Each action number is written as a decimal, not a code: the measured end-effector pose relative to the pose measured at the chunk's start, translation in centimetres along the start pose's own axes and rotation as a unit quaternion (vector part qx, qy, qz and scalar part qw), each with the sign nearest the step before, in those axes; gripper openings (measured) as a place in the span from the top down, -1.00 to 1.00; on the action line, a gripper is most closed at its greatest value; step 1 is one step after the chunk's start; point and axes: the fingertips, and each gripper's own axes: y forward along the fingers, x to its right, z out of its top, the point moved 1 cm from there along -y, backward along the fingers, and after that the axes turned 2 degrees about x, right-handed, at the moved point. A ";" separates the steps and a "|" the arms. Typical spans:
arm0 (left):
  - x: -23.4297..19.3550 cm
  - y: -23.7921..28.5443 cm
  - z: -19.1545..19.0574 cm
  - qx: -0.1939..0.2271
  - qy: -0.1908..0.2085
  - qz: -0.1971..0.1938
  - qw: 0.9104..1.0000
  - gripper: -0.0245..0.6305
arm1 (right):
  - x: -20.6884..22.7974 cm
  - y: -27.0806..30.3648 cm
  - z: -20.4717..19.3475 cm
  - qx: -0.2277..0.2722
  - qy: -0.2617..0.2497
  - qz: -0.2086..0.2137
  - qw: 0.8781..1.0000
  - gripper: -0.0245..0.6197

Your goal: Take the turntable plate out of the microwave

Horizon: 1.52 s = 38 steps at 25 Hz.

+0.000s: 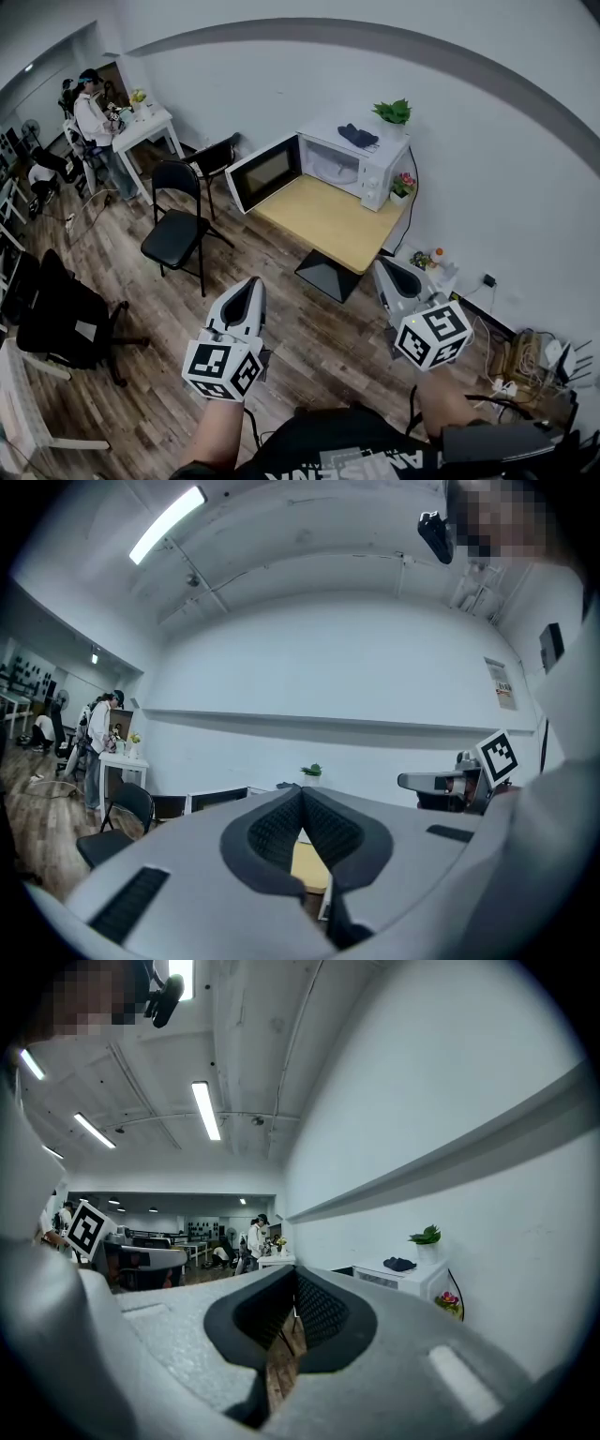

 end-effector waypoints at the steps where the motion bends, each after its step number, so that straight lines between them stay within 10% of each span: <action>1: -0.4 -0.1 0.0 0.001 0.000 -0.002 1.000 0.93 | -0.4 0.3 -0.2 -0.001 0.000 -0.001 1.000 0.90; 11: -3.9 3.1 -0.8 0.004 -0.007 -0.011 1.000 0.93 | -0.6 5.1 -1.3 -0.012 -0.006 0.019 1.000 0.91; 38: -9.2 31.9 -0.1 -0.010 -0.002 0.034 0.999 0.93 | 20.4 27.0 0.8 -0.001 -0.012 0.110 0.994 0.91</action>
